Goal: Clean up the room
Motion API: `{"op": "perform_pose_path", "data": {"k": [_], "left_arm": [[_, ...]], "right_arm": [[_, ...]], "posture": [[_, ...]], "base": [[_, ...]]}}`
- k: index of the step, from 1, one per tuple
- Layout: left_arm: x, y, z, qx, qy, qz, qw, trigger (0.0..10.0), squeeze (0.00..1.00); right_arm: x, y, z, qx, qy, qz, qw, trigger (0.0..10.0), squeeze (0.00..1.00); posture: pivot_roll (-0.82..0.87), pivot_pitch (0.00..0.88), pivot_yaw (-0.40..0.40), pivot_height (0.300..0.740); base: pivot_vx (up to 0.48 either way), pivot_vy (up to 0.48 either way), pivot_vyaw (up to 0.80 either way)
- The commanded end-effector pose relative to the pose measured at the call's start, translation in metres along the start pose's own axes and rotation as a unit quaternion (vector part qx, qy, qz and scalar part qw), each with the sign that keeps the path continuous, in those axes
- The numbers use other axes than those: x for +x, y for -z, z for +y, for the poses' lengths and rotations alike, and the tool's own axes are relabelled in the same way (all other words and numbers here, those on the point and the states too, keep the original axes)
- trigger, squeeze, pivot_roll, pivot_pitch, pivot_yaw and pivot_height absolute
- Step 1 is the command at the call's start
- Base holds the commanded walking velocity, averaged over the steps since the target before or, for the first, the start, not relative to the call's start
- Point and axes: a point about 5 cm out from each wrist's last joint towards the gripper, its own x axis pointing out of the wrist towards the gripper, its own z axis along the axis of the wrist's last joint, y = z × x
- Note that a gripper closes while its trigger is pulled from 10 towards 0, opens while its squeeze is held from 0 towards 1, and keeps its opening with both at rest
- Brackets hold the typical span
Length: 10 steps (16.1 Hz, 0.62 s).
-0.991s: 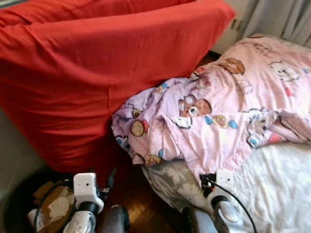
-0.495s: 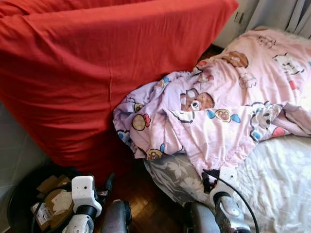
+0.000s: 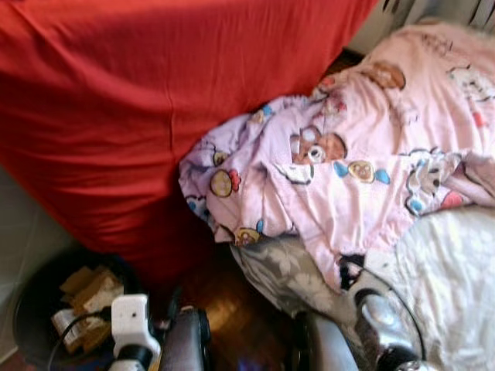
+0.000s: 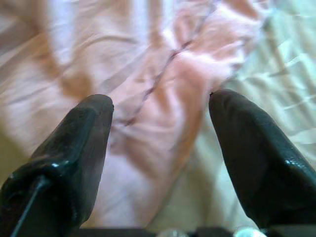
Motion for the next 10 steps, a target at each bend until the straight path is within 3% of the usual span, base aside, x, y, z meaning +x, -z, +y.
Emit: {"op": "perform_pose_path", "data": {"k": [1, 4, 10], "left_arm": [[-0.005, 0.002, 0.002, 0.0, -0.002, 0.01, 1.0, 10.0, 0.0], [-0.009, 0.001, 0.0, 0.0, -0.001, 0.014, 1.0, 10.0, 0.0], [-0.015, 0.002, 0.002, 0.002, -0.002, 0.023, 1.0, 10.0, 0.0]], "right_arm": [[-0.003, 0.01, -0.002, 0.007, 0.011, 0.02, 1.0, 10.0, 0.0], [-0.007, 0.025, 0.007, 0.051, -0.021, 0.061, 0.997, 10.0, 0.0], [-0.012, 0.036, 0.016, 0.06, -0.045, 0.09, 0.993, 10.0, 0.0]], "posture": [[0.12, 0.277, 0.005, 0.605], [0.13, 0.292, 0.011, 0.605], [0.14, 0.3, 0.016, 0.605]], "base": [[0.0, 0.0, 0.0], [0.0, 0.0, 0.0], [0.0, 0.0, 0.0]]}}
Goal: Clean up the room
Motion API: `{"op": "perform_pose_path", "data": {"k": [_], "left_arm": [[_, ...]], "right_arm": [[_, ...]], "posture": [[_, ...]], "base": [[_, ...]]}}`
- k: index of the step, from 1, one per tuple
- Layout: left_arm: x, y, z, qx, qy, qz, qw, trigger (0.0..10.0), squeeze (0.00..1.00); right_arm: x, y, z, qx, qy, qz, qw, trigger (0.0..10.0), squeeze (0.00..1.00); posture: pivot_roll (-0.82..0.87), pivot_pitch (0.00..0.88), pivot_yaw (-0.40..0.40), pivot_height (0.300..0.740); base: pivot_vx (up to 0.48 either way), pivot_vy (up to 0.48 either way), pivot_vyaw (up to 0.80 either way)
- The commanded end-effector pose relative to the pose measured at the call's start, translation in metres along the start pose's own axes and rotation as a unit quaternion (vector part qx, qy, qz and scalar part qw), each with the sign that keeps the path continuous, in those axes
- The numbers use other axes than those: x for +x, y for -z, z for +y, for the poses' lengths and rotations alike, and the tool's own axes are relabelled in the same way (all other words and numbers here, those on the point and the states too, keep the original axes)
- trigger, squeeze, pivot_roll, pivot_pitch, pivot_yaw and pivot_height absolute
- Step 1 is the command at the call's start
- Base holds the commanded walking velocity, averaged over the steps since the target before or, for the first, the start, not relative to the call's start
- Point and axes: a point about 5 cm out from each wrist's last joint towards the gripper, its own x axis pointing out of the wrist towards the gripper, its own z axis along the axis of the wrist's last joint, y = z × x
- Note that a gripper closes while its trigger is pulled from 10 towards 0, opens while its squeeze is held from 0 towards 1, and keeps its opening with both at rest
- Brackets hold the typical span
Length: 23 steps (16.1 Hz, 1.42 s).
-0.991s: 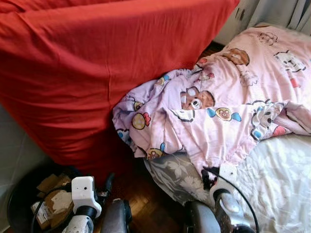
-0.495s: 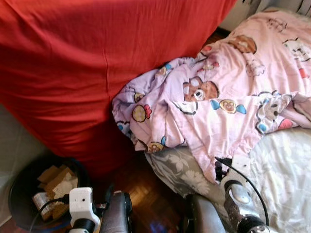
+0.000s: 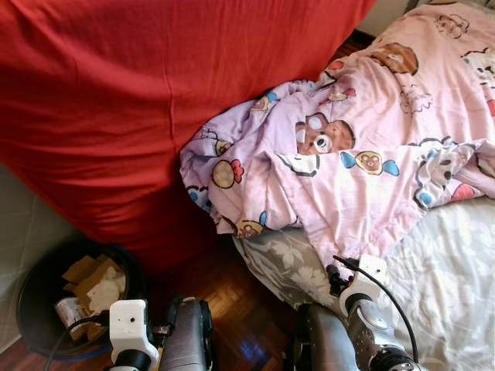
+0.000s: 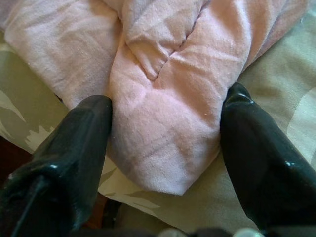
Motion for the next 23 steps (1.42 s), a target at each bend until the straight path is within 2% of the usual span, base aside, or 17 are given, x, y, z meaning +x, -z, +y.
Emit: {"op": "perform_pose_path", "data": {"k": [1, 2, 3, 13, 20, 23], "left_arm": [[-0.006, 0.005, 0.002, 0.001, -0.004, 0.017, 1.0, 10.0, 0.0], [-0.006, 0.005, 0.002, 0.001, -0.003, 0.018, 1.0, 10.0, 0.0], [-0.006, 0.005, 0.001, 0.001, -0.003, 0.018, 1.0, 10.0, 0.0], [0.002, 0.006, 0.0, -0.002, -0.005, 0.02, 1.0, 10.0, 0.0], [0.027, 0.007, -0.003, -0.013, -0.01, 0.015, 1.0, 10.0, 0.0], [0.038, 0.009, -0.002, -0.019, -0.018, 0.012, 1.0, 10.0, 0.0]], "right_arm": [[-0.004, 0.017, -0.002, 0.007, 0.002, 0.035, 0.999, 9.8, 0.0], [-0.004, 0.017, -0.002, 0.007, 0.001, 0.035, 0.999, 3.4, 0.0], [-0.004, 0.016, -0.002, 0.007, 0.0, 0.034, 0.999, 0.0, 0.0], [-0.004, 0.018, 0.005, -0.015, -0.016, 0.039, 0.999, 0.0, 0.0], [0.001, 0.003, 0.01, -0.007, -0.018, 0.022, 1.0, 0.0, 0.0], [0.002, -0.007, 0.01, 0.002, -0.027, -0.007, 1.0, 0.0, 0.0]], "posture": [[0.14, 0.3, 0.016, 0.605], [0.14, 0.299, 0.017, 0.605], [0.14, 0.297, 0.016, 0.605], [0.14, 0.272, 0.009, 0.605], [0.1, 0.188, -0.006, 0.605], [0.08, 0.135, -0.013, 0.605]], "base": [[0.0, 0.0, 0.0], [0.0, 0.0, 0.0], [0.0, 0.0, 0.0], [0.0, 0.0, 0.0], [0.0, 0.0, 0.0], [0.0, 0.0, 0.0]]}}
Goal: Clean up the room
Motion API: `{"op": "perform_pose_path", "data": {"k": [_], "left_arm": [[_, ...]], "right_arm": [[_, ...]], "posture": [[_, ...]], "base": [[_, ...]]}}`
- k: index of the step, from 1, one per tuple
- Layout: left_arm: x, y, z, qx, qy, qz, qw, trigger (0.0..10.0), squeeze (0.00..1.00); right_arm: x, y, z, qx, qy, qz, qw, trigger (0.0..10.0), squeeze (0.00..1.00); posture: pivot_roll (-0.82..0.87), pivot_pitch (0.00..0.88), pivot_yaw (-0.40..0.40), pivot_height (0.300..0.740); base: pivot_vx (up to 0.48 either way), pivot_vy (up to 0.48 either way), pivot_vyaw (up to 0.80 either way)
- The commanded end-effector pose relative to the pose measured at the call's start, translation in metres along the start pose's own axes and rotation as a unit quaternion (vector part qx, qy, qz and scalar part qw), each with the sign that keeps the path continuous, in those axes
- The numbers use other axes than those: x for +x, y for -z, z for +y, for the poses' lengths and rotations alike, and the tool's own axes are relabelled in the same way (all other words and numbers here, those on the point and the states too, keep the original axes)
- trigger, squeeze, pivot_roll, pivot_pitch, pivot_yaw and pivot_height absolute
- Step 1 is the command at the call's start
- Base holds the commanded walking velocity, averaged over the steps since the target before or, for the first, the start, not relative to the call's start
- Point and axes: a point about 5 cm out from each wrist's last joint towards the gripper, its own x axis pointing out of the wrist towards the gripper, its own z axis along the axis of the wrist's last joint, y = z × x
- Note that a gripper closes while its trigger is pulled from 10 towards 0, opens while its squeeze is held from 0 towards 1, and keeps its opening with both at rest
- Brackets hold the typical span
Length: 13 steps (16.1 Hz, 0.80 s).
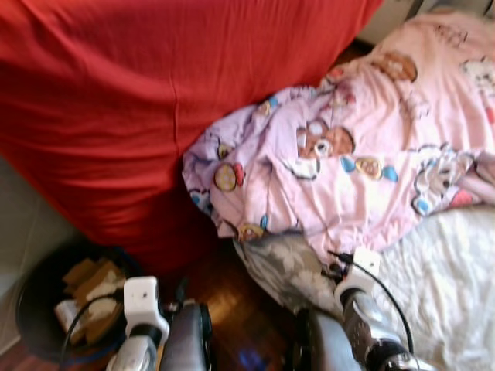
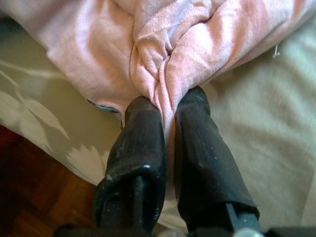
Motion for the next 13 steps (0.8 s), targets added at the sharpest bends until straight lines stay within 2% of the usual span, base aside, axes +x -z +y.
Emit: {"op": "perform_pose_path", "data": {"k": [1, 2, 3, 6, 8, 10, 12, 13], "left_arm": [[-0.004, 0.01, 0.005, -0.007, -0.016, 0.016, 1.0, 10.0, 0.0], [-0.001, 0.01, 0.005, -0.01, -0.018, 0.012, 1.0, 10.0, 0.0], [0.003, 0.009, 0.005, -0.018, -0.023, 0.006, 1.0, 10.0, 0.0], [0.008, 0.014, 0.004, -0.029, -0.03, 0.012, 0.999, 10.0, 0.0], [0.008, 0.034, 0.011, -0.05, -0.06, 0.057, 0.995, 10.0, 0.0], [0.004, 0.047, 0.017, -0.05, -0.068, 0.086, 0.993, 10.0, 0.0], [-0.008, 0.073, 0.034, -0.053, -0.101, 0.156, 0.981, 10.0, 0.0], [-0.012, 0.077, 0.037, -0.054, -0.11, 0.165, 0.979, 10.0, 0.0]], "right_arm": [[-0.002, 0.0, -0.003, 0.005, -0.004, -0.013, 1.0, 0.0, 0.0], [-0.003, -0.003, -0.007, 0.003, -0.004, -0.028, 1.0, 1.6, 0.0], [-0.005, -0.005, -0.013, -0.018, -0.006, -0.047, 0.999, 10.0, 0.0], [-0.009, -0.005, -0.023, -0.016, -0.011, -0.067, 0.998, 10.0, 0.0], [-0.011, -0.001, -0.032, -0.023, 0.007, -0.06, 0.998, 10.0, 0.0], [-0.011, -0.002, -0.031, -0.024, 0.007, -0.062, 0.998, 10.0, 0.0], [-0.01, -0.006, -0.029, -0.019, 0.007, -0.07, 0.997, 10.0, 0.0], [-0.01, -0.007, -0.029, -0.019, 0.006, -0.071, 0.997, 10.0, 0.0]], "posture": [[0.07, 0.108, -0.019, 0.605], [0.07, 0.097, -0.021, 0.605], [0.06, 0.086, -0.024, 0.605], [0.02, 0.069, -0.026, 0.605], [0.01, 0.052, -0.022, 0.635], [0.0, 0.041, -0.021, 0.655], [0.01, 0.028, -0.022, 0.685], [0.0, 0.024, -0.025, 0.695]], "base": [[0.0, 0.0, 0.0], [0.0, 0.0, 0.0], [0.0, 0.0, 0.0], [0.0, 0.0, 0.0], [0.0, 0.0, 0.0], [0.0, 0.0, 0.0], [0.0, 0.0, 0.0], [0.0, 0.0, 0.0]]}}
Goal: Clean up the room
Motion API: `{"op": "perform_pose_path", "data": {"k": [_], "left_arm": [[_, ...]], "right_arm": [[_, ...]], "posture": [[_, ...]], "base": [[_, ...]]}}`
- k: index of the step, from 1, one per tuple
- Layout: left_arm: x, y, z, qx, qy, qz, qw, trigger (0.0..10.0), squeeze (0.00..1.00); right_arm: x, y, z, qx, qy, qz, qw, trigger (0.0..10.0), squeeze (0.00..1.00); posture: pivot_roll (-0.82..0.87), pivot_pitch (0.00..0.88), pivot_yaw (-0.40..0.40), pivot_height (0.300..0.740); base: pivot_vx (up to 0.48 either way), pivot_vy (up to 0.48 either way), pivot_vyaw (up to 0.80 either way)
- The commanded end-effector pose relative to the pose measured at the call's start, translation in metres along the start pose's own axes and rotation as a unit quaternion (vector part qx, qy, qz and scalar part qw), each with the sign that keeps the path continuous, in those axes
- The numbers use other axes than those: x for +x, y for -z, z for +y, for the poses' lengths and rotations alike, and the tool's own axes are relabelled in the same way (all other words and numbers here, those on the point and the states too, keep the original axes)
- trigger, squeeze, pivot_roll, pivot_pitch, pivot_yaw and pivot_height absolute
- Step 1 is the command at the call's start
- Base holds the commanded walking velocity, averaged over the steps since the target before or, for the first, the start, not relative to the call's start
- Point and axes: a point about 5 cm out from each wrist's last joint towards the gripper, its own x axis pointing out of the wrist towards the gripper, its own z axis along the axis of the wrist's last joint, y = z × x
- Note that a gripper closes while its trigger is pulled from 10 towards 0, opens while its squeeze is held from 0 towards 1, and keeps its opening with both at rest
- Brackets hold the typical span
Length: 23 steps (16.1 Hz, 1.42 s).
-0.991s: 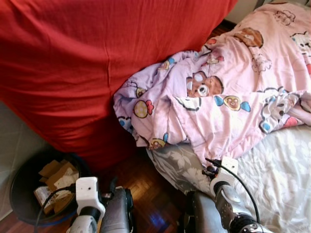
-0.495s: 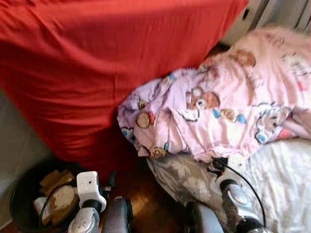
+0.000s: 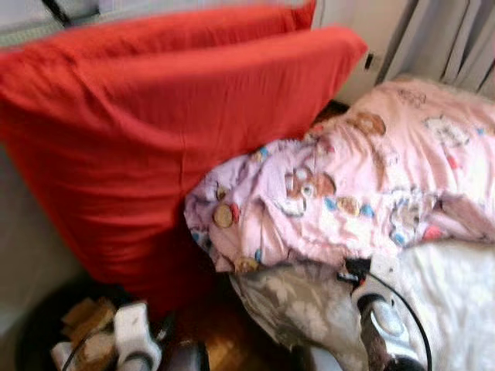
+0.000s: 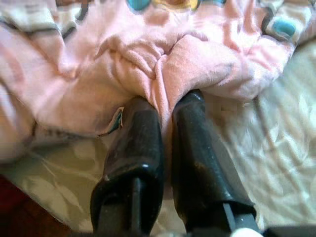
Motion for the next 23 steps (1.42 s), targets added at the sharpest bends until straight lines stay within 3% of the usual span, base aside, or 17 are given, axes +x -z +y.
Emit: {"op": "perform_pose_path", "data": {"k": [1, 4, 8, 18, 23], "left_arm": [[-0.004, 0.013, 0.01, -0.005, -0.023, 0.027, 0.999, 10.0, 0.0], [-0.011, 0.034, 0.016, -0.005, -0.029, 0.075, 0.997, 10.0, 0.0], [-0.021, 0.058, 0.024, 0.001, -0.053, 0.143, 0.988, 10.0, 0.0], [-0.026, 0.067, 0.018, 0.0, -0.044, 0.157, 0.987, 10.0, 0.0], [-0.03, 0.075, 0.013, 0.005, -0.035, 0.183, 0.983, 10.0, 0.0]], "right_arm": [[0.001, -0.005, 0.002, 0.003, -0.002, -0.013, 1.0, 10.0, 0.0], [0.001, -0.005, 0.001, -0.005, -0.003, -0.015, 1.0, 10.0, 0.0], [0.001, -0.008, -0.001, -0.018, -0.004, -0.022, 1.0, 10.0, 0.0], [0.0, -0.008, -0.001, -0.033, 0.001, -0.033, 0.999, 10.0, 0.0], [-0.005, -0.003, -0.008, -0.037, 0.015, -0.034, 0.999, 10.0, 0.0]], "posture": [[0.0, 0.018, -0.025, 0.705], [0.01, 0.009, -0.029, 0.74], [-0.01, 0.0, -0.026, 0.74], [-0.02, 0.0, -0.025, 0.74], [-0.04, 0.0, -0.017, 0.74]], "base": [[0.0, 0.0, 0.0], [0.0, 0.0, 0.0], [0.0, 0.0, 0.0], [0.0, 0.0, 0.0], [-0.048, 0.0, 0.0]]}}
